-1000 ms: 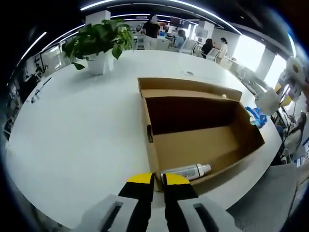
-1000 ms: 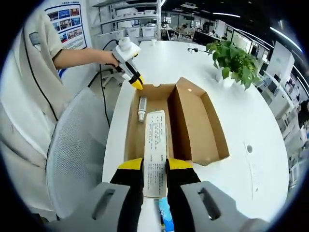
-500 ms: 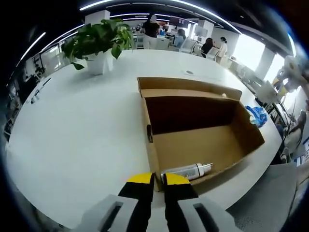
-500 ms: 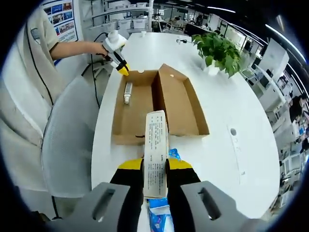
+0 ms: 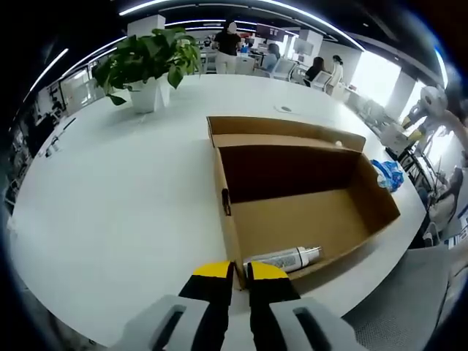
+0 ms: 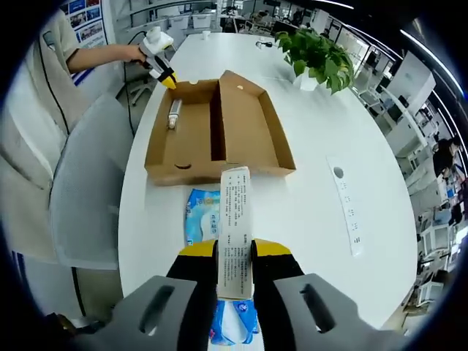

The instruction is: Operate the shoe box by opening the lid, removing the specified soft item, and placing it in the target area until the item is outside and the box remains undamaged.

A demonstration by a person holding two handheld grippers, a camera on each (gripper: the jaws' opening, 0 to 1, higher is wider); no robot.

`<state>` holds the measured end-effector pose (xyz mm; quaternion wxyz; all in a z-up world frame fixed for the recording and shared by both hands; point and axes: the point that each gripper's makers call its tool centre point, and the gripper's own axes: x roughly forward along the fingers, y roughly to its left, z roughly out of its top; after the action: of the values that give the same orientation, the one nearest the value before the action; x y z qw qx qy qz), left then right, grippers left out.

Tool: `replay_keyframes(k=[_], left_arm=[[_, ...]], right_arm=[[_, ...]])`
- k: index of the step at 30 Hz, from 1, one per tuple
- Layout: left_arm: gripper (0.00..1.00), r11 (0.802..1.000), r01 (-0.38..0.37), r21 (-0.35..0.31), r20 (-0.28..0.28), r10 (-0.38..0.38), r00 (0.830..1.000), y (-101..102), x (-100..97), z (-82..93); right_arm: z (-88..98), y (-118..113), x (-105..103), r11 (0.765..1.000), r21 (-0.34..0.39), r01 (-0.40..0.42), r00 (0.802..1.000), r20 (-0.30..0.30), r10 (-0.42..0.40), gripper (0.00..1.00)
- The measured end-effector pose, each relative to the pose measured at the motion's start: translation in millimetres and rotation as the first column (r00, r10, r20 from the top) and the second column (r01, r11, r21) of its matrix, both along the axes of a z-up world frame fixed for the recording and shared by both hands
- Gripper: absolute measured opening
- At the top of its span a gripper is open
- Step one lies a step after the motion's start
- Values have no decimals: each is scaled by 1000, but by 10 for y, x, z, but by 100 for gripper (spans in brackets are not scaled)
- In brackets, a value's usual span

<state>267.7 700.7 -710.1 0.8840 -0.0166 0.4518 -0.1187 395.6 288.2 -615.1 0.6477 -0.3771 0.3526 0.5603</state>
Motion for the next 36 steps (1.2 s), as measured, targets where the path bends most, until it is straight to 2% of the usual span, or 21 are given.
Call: replay_keyframes(k=[15, 24, 36], left_arm=[[7, 1000, 7, 4, -2, -7, 1000, 5, 10, -6], [8, 1000, 11, 10, -3, -11, 1000, 7, 10, -8], [7, 1000, 7, 10, -12, -6, 1000, 11, 12, -11]], right_arm=[[-412, -437, 334, 993, -116, 4, 1000, -2, -4, 15], [-735, -725, 430, 983, -184, 26, 999, -24, -31, 15], [-998, -933, 506, 969, -247, 26, 998, -50, -39, 15]])
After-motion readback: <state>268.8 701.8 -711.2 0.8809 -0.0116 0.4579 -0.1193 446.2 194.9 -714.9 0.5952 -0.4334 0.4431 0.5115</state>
